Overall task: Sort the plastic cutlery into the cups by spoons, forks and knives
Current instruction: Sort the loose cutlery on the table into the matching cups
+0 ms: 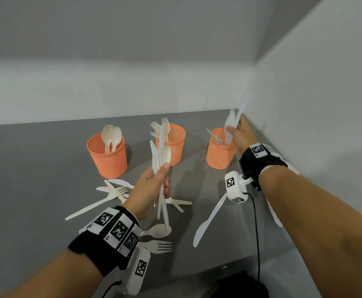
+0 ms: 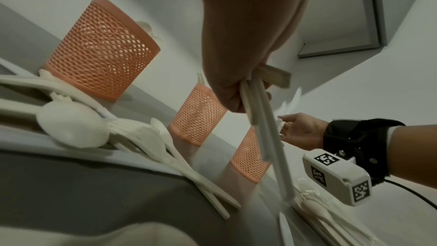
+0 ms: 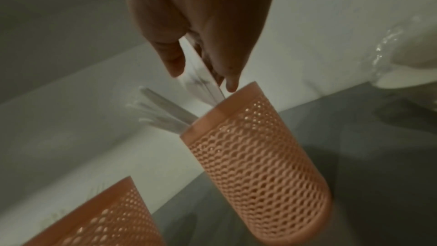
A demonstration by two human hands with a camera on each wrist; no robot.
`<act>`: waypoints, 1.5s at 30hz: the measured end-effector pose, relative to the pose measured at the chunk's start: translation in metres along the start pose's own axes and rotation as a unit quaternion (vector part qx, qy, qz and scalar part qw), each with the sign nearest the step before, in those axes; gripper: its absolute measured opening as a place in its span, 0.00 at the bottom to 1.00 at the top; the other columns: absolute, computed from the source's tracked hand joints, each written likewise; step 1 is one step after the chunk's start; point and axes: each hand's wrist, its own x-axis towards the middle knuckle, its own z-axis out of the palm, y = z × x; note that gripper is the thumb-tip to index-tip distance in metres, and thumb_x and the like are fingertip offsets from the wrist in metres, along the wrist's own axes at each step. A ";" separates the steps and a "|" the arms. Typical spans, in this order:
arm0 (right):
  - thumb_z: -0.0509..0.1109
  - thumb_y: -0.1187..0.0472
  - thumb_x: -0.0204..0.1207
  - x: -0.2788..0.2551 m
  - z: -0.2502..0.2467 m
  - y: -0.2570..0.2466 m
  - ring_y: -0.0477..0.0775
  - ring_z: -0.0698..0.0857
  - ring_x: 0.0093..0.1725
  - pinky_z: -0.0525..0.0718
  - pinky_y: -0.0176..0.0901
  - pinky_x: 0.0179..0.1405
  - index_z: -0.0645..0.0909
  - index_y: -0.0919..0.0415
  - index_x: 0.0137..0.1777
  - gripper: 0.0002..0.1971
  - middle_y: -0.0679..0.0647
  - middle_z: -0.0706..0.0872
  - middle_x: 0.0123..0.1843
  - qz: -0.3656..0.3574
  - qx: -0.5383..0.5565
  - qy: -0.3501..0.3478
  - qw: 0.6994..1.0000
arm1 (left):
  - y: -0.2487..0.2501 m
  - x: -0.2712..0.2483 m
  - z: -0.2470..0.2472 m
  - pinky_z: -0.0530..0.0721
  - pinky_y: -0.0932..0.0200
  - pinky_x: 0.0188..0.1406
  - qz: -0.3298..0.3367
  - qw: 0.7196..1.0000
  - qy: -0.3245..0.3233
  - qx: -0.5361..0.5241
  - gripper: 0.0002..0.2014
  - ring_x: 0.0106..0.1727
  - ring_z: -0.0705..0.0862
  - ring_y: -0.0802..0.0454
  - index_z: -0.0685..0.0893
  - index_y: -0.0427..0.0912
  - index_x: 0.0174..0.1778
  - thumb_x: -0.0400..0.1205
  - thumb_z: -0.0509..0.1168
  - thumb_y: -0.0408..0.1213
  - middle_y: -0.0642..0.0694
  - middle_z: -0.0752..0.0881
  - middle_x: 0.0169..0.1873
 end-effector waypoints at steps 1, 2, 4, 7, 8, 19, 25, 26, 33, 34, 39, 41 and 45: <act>0.62 0.71 0.78 0.000 0.001 0.001 0.63 0.78 0.68 0.77 0.51 0.65 0.65 0.66 0.72 0.22 0.63 0.77 0.68 0.013 0.008 -0.004 1.000 | -0.001 0.000 0.001 0.74 0.62 0.28 -0.002 1.000 0.001 0.000 0.08 0.21 0.69 0.59 0.73 0.46 0.43 0.85 0.57 0.44 0.52 0.72 0.22; 0.63 0.74 0.76 0.001 0.001 0.002 0.61 0.77 0.70 0.76 0.49 0.66 0.63 0.66 0.74 0.26 0.63 0.76 0.70 0.016 0.017 -0.003 1.000 | -0.001 0.001 0.001 0.74 0.62 0.28 -0.003 1.000 0.002 -0.001 0.08 0.21 0.69 0.59 0.72 0.46 0.43 0.85 0.57 0.44 0.52 0.72 0.22; 0.66 0.74 0.73 0.001 -0.001 0.001 0.57 0.74 0.71 0.72 0.43 0.66 0.60 0.64 0.77 0.32 0.61 0.74 0.71 -0.005 0.004 0.025 1.000 | -0.002 0.004 0.004 0.74 0.61 0.28 -0.004 1.000 0.002 -0.004 0.09 0.21 0.70 0.58 0.72 0.45 0.42 0.85 0.57 0.44 0.52 0.72 0.22; 0.68 0.72 0.66 -0.011 -0.009 -0.004 0.52 0.75 0.57 0.74 0.35 0.56 0.69 0.66 0.69 0.29 0.57 0.75 0.57 -0.150 -0.071 0.128 0.978 | -0.002 0.007 0.006 0.74 0.62 0.26 -0.011 1.000 -0.003 -0.012 0.08 0.21 0.69 0.58 0.72 0.44 0.43 0.85 0.57 0.44 0.51 0.72 0.22; 0.67 0.72 0.64 -0.018 -0.010 -0.006 0.50 0.75 0.50 0.73 0.28 0.50 0.74 0.68 0.63 0.24 0.56 0.75 0.52 -0.203 -0.082 0.131 0.967 | -0.001 0.008 0.006 0.74 0.63 0.25 -0.015 1.000 -0.005 -0.018 0.08 0.21 0.69 0.58 0.72 0.43 0.44 0.85 0.58 0.43 0.51 0.72 0.22; 0.77 0.67 0.65 -0.089 0.015 0.059 0.57 0.79 0.54 0.79 0.49 0.55 0.86 0.62 0.52 0.14 0.52 0.73 0.49 -0.156 -0.502 -0.465 0.712 | -0.002 0.008 0.008 0.77 0.64 0.21 -0.027 0.997 -0.033 -0.062 0.05 0.20 0.71 0.57 0.72 0.43 0.45 0.85 0.58 0.39 0.48 0.73 0.25; 0.67 0.67 0.75 -0.101 0.021 0.069 0.54 0.74 0.51 0.74 0.47 0.53 0.75 0.58 0.45 0.04 0.54 0.74 0.51 -0.156 -0.531 -0.441 0.707 | -0.005 0.011 0.002 0.73 0.66 0.21 -0.027 0.998 -0.030 -0.055 0.07 0.20 0.71 0.58 0.75 0.43 0.51 0.84 0.60 0.43 0.50 0.74 0.22; 0.65 0.68 0.76 -0.102 0.021 0.071 0.54 0.74 0.48 0.74 0.48 0.50 0.71 0.56 0.44 0.07 0.53 0.73 0.49 -0.150 -0.530 -0.434 0.713 | -0.005 0.012 0.001 0.72 0.66 0.21 -0.027 0.998 -0.031 -0.057 0.07 0.20 0.70 0.58 0.75 0.43 0.51 0.84 0.60 0.42 0.50 0.74 0.22; 0.60 0.67 0.79 -0.097 0.009 0.054 0.62 0.80 0.54 0.75 0.50 0.53 0.75 0.66 0.60 0.11 0.62 0.80 0.59 -0.164 -0.502 -0.360 0.769 | -0.002 0.013 -0.003 0.75 0.66 0.21 -0.031 0.995 -0.045 -0.079 0.02 0.20 0.73 0.58 0.75 0.44 0.51 0.83 0.61 0.35 0.49 0.77 0.25; 0.60 0.67 0.80 -0.090 0.005 0.042 0.60 0.79 0.52 0.75 0.49 0.52 0.77 0.68 0.58 0.10 0.63 0.80 0.57 -0.190 -0.451 -0.328 0.808 | -0.001 0.014 -0.003 0.75 0.66 0.22 -0.030 0.995 -0.046 -0.078 0.02 0.20 0.73 0.58 0.75 0.44 0.50 0.83 0.60 0.34 0.49 0.77 0.25; 0.58 0.69 0.81 -0.051 -0.016 -0.023 0.58 0.79 0.47 0.77 0.48 0.49 0.77 0.73 0.55 0.10 0.63 0.81 0.49 -0.257 -0.196 0.028 0.946 | 0.002 0.011 0.001 0.75 0.64 0.24 -0.019 0.995 -0.069 -0.070 0.02 0.20 0.72 0.58 0.73 0.42 0.47 0.84 0.58 0.32 0.48 0.73 0.26; 0.56 0.67 0.82 -0.036 -0.016 -0.025 0.64 0.82 0.50 0.79 0.55 0.52 0.77 0.73 0.56 0.11 0.67 0.82 0.53 -0.222 -0.186 0.081 0.954 | 0.002 0.010 0.003 0.77 0.63 0.26 -0.016 0.995 -0.081 -0.055 0.03 0.22 0.73 0.56 0.73 0.41 0.45 0.84 0.58 0.32 0.46 0.72 0.27; 0.59 0.66 0.81 -0.020 -0.006 -0.008 0.63 0.80 0.50 0.78 0.50 0.51 0.74 0.72 0.62 0.13 0.70 0.80 0.57 -0.116 -0.258 0.030 0.959 | 0.003 0.007 0.003 0.78 0.62 0.25 -0.003 0.996 -0.086 -0.035 0.04 0.22 0.74 0.55 0.73 0.41 0.43 0.84 0.59 0.31 0.45 0.76 0.29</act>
